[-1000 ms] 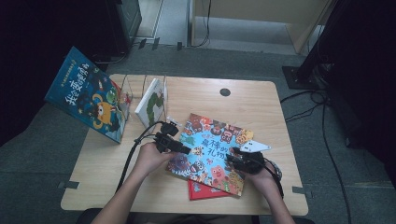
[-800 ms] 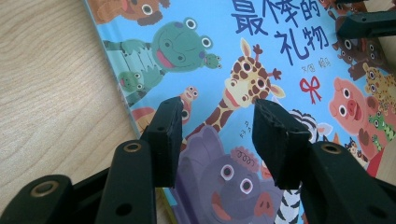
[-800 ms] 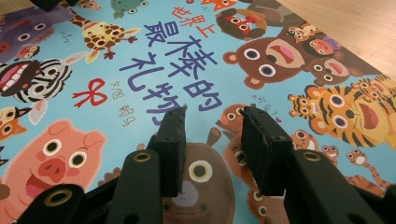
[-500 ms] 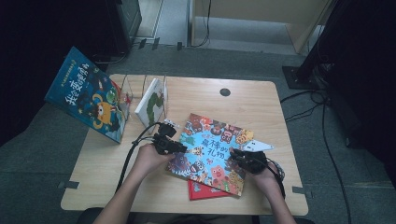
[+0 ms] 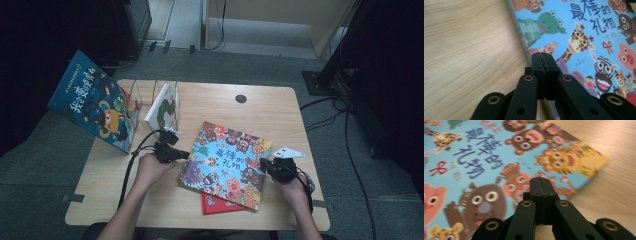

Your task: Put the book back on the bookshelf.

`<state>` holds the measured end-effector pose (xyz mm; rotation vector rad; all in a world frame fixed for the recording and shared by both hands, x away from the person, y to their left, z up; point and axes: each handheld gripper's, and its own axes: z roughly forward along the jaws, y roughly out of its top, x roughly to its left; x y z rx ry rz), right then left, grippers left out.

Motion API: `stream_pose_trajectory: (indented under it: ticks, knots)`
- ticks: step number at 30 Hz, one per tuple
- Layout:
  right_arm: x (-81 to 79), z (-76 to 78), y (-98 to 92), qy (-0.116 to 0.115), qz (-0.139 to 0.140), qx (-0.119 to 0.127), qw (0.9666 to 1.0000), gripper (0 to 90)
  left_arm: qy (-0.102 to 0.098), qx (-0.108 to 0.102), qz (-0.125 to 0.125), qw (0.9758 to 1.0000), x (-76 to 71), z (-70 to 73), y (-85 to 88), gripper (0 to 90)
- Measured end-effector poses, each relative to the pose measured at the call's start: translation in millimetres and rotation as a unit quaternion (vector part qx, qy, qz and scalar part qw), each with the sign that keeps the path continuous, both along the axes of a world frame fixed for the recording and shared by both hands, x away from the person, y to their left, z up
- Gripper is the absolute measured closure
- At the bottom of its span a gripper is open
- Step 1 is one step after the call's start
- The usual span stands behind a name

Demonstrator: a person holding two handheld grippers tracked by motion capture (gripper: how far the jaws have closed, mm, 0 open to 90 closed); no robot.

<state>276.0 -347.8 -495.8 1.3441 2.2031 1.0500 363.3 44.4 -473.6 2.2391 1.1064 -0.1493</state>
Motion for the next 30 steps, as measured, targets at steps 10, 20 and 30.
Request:
stream_pose_trajectory:
  ticks: [10,20,30]
  knots:
    - [0.7,-1.9,-20.3,0.022,-0.037,0.007,0.9990,90.0,0.016,0.002,0.007,0.9999,-0.7,-13.3,0.7,90.0]
    - [2.3,-3.4,-21.3,0.046,-0.049,0.024,0.9975,90.0,0.012,0.008,0.005,0.9999,-2.3,-16.5,1.0,90.0]
    - [6.4,-3.6,-20.2,0.046,-0.058,0.021,0.9970,90.0,0.023,0.004,0.010,0.9997,-7.7,-16.9,4.1,90.0]
